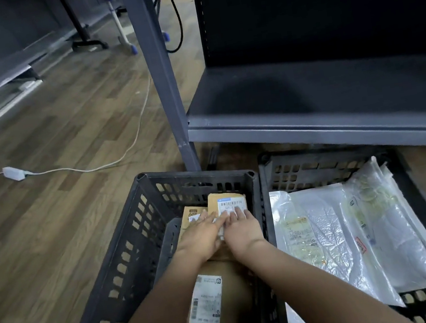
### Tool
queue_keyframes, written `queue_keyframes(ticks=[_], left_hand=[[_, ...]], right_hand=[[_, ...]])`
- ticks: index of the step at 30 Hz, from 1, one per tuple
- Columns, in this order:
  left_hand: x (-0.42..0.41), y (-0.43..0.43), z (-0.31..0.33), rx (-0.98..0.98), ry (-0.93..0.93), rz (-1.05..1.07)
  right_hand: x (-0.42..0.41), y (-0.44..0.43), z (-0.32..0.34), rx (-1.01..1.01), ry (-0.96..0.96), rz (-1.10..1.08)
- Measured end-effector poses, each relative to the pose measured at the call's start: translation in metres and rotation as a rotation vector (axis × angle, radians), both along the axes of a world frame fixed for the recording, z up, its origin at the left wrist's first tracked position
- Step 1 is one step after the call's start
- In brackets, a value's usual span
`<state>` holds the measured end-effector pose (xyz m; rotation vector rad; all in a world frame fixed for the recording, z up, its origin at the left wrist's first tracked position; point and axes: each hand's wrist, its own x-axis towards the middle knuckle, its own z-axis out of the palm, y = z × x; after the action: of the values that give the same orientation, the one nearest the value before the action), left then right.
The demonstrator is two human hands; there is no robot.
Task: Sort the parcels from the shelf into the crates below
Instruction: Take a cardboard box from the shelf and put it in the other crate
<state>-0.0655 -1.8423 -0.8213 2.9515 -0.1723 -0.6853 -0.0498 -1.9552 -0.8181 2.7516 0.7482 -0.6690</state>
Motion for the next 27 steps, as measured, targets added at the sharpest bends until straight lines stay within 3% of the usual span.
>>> queue_keyframes(ticks=[9,16,22,27], left_hand=[[-0.039,-0.01,0.188,-0.044,-0.164,0.117],[-0.066,-0.051,0.403,-0.057,-0.245,0.091],[-0.074,-0.104,0.604,-0.104,-0.372,0.033],[-0.081,-0.156,0.723,-0.115,-0.424,-0.038]], right_hand=[[-0.018,-0.057,0.189,0.273,-0.108,-0.054],[-0.033,-0.113,0.414,0.338,-0.14,-0.148],[-0.047,-0.178,0.62,0.397,-0.311,-0.214],[-0.069,-0.243,0.74,0.413,-0.446,-0.274]])
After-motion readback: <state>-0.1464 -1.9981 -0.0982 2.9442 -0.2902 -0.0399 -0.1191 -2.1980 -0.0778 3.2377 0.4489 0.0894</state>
